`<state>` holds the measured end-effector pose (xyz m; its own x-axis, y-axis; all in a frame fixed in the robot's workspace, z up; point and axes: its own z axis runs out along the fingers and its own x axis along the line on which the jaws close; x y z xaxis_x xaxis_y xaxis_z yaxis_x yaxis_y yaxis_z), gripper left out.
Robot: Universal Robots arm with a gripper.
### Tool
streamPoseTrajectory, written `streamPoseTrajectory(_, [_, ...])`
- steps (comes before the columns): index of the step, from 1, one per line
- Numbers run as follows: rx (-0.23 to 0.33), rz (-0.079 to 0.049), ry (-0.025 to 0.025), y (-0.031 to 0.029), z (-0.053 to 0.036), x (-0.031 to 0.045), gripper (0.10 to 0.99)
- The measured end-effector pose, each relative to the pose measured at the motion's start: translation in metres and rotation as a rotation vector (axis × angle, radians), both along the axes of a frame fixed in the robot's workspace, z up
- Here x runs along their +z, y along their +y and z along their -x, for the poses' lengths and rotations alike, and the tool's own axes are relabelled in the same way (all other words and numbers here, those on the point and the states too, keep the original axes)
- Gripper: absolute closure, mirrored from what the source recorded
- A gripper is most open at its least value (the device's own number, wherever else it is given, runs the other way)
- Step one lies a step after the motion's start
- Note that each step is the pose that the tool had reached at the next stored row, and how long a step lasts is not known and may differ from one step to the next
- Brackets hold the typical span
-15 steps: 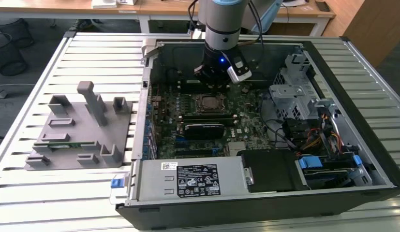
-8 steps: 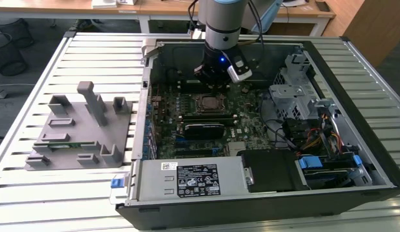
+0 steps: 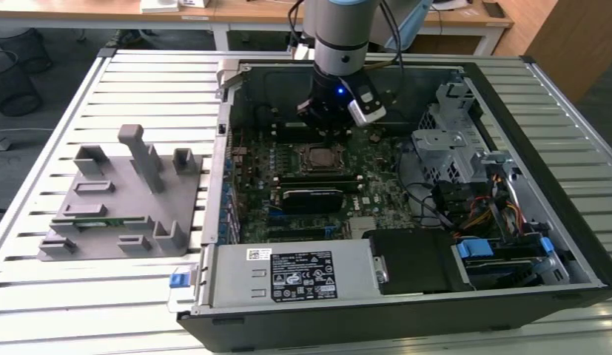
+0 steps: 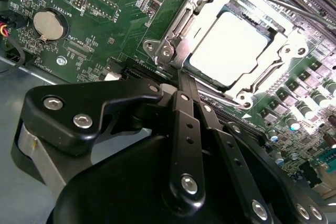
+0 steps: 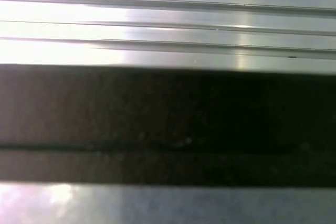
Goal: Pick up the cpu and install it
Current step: 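Install the first cpu locking lever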
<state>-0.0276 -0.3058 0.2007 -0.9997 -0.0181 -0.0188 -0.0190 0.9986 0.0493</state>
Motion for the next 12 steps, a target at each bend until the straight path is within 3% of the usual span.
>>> streamPoseTrajectory(6, [0.000, 0.022, 0.0004, 0.0027, -0.0013, -0.0026, 0.980])
streamPoseTrajectory(12, [0.000, 0.024, -0.0003, 0.0036, -0.0016, -0.0027, 0.980])
